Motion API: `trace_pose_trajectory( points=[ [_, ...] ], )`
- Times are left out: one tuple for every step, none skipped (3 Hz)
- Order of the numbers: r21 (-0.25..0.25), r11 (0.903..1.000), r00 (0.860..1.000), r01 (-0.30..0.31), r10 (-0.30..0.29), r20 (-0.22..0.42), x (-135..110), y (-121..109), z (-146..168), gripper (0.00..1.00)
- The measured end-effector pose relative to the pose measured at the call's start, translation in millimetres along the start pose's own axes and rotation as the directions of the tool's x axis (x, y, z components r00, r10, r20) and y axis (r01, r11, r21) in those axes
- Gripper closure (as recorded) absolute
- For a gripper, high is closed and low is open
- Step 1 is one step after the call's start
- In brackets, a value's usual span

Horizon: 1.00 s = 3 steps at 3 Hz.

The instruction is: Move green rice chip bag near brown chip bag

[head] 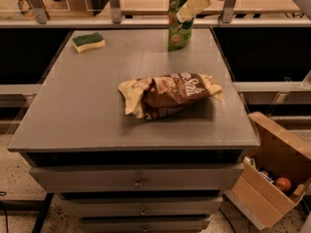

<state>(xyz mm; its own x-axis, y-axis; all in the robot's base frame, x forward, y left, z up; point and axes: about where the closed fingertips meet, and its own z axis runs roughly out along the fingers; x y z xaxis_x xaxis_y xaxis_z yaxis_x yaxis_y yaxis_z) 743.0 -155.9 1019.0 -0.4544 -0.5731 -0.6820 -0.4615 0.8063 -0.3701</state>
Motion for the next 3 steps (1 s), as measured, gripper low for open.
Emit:
trace_pose_trajectory(
  points=[
    [0.021, 0.9983, 0.997, -0.054, 0.053, 0.054, -16.7, 11.1, 8.3, 0.00],
    [0.081, 0.9907, 0.991, -0.110, 0.102, 0.091, -38.5, 21.5, 26.3, 0.00],
    [0.151, 0.9731, 0.983, -0.174, 0.163, 0.081, -48.9, 22.3, 53.4, 0.00]
  ],
)
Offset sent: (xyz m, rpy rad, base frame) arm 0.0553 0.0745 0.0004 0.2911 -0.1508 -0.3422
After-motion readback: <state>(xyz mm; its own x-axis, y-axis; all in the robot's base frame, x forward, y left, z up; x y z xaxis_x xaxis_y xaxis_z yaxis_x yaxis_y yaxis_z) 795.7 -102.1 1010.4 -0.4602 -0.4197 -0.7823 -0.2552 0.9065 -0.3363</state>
